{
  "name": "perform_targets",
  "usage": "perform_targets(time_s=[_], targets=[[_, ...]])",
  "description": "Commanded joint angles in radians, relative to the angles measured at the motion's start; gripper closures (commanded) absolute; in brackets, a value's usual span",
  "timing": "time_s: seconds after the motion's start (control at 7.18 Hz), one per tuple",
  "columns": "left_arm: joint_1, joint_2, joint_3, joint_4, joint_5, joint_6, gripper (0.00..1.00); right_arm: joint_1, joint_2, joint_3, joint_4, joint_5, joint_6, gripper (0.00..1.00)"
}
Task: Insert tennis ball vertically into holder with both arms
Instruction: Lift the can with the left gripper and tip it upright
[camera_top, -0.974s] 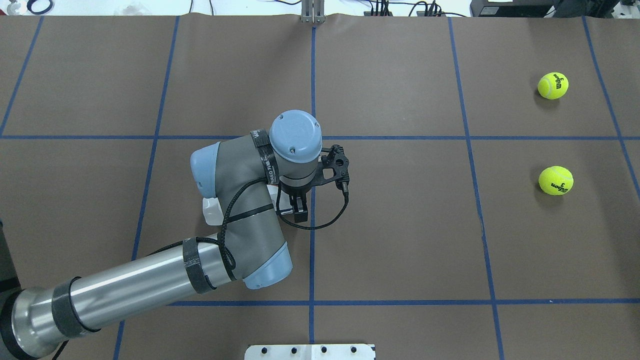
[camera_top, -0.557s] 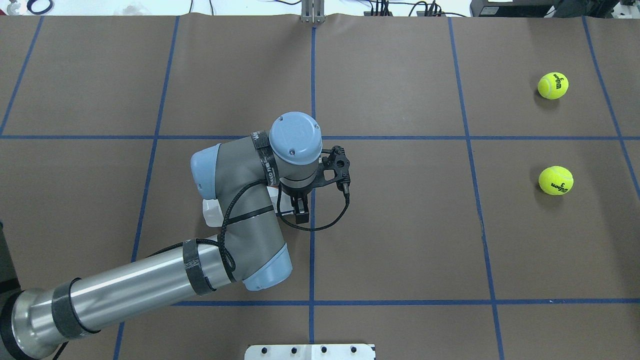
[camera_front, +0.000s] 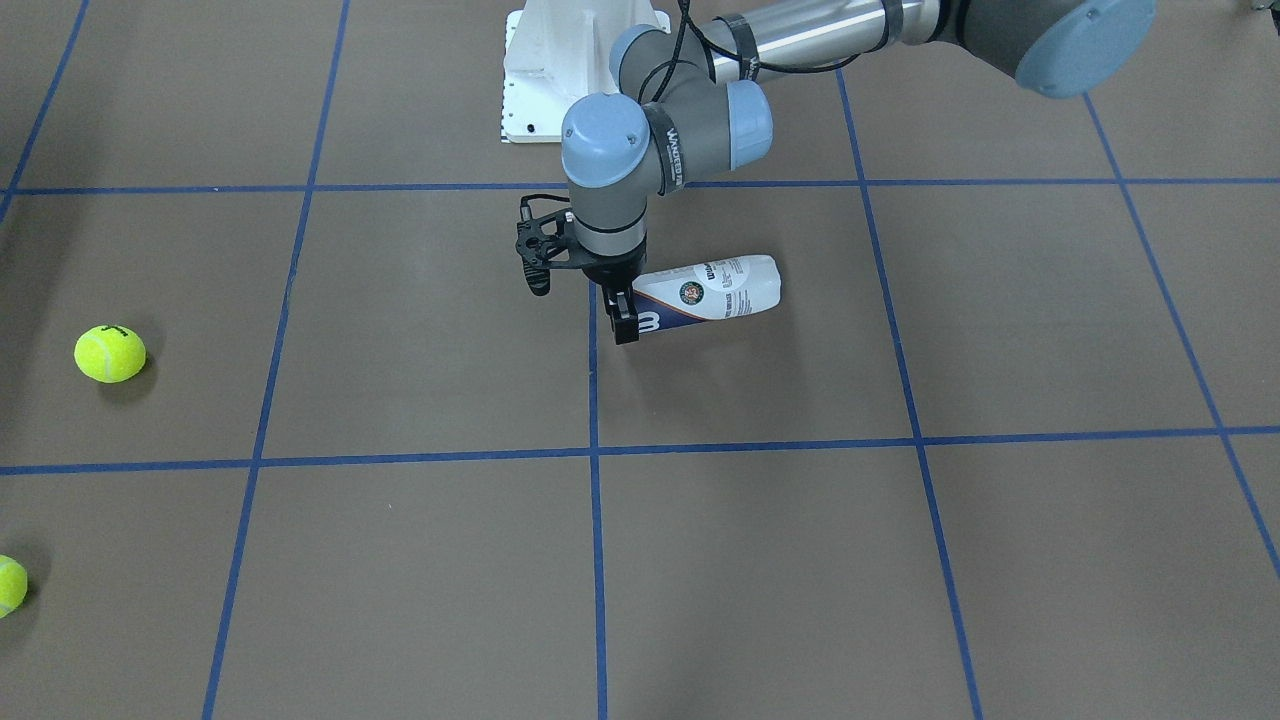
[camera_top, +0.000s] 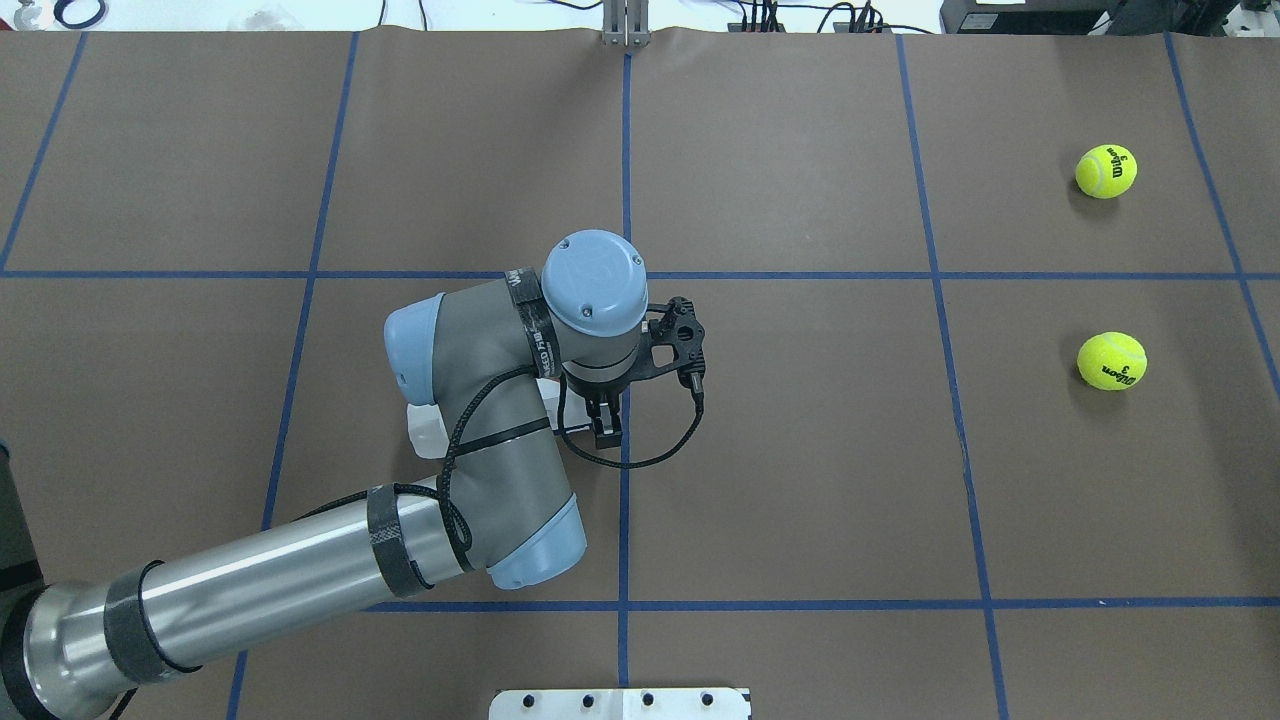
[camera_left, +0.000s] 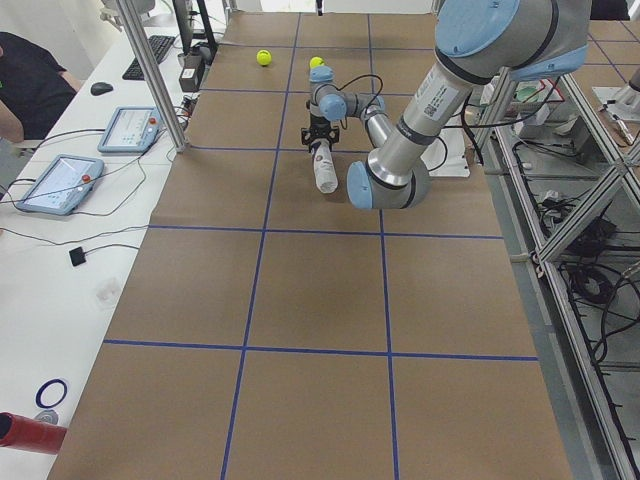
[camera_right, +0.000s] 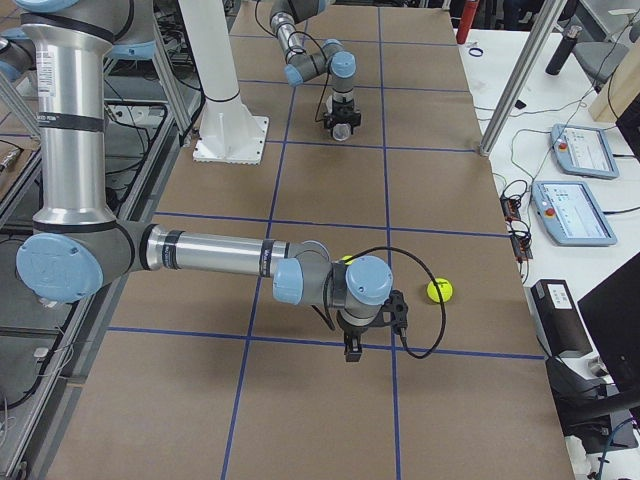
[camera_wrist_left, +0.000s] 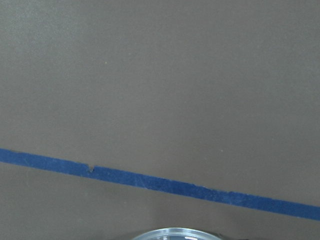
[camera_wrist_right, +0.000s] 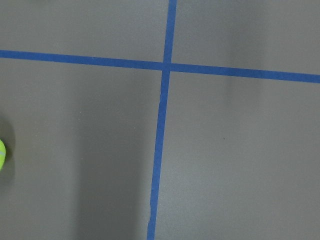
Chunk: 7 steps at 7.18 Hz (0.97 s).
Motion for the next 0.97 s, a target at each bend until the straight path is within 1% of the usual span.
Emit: perform_targets(time_s=[0.0, 0.14, 0.28, 0.42, 0.56, 0.7, 0.84], targets=[[-0.013, -0.003, -0.091, 0.002, 0.002, 0.0, 0.73, 0.0, -0.001, 0.008, -0.001, 0.004, 0.002, 0.01], [-0.031, -0.005, -0.169, 0.003, 0.002, -0.012, 0.77, 0.0, -0.003, 0.009, 0.001, 0.004, 0.002, 0.01], [-0.049, -0.002, -0.238, -0.01, 0.001, -0.108, 0.77, 0.0, -0.001, 0.011, 0.001, 0.004, 0.002, 0.01], [-0.084, -0.003, -0.283, -0.085, 0.001, -0.176, 0.77, 0.0, 0.0, 0.012, 0.001, 0.004, 0.002, 0.01], [-0.112, 0.001, -0.288, -0.216, 0.002, -0.301, 0.77, 0.0, 0.005, 0.012, 0.001, 0.004, 0.002, 0.01], [-0.129, 0.021, -0.287, -0.41, 0.054, -0.45, 0.77, 0.0, 0.008, 0.012, 0.001, 0.003, 0.002, 0.01], [-0.129, 0.062, -0.279, -0.586, 0.102, -0.512, 0.77, 0.0, 0.009, 0.012, 0.001, 0.001, 0.002, 0.0]])
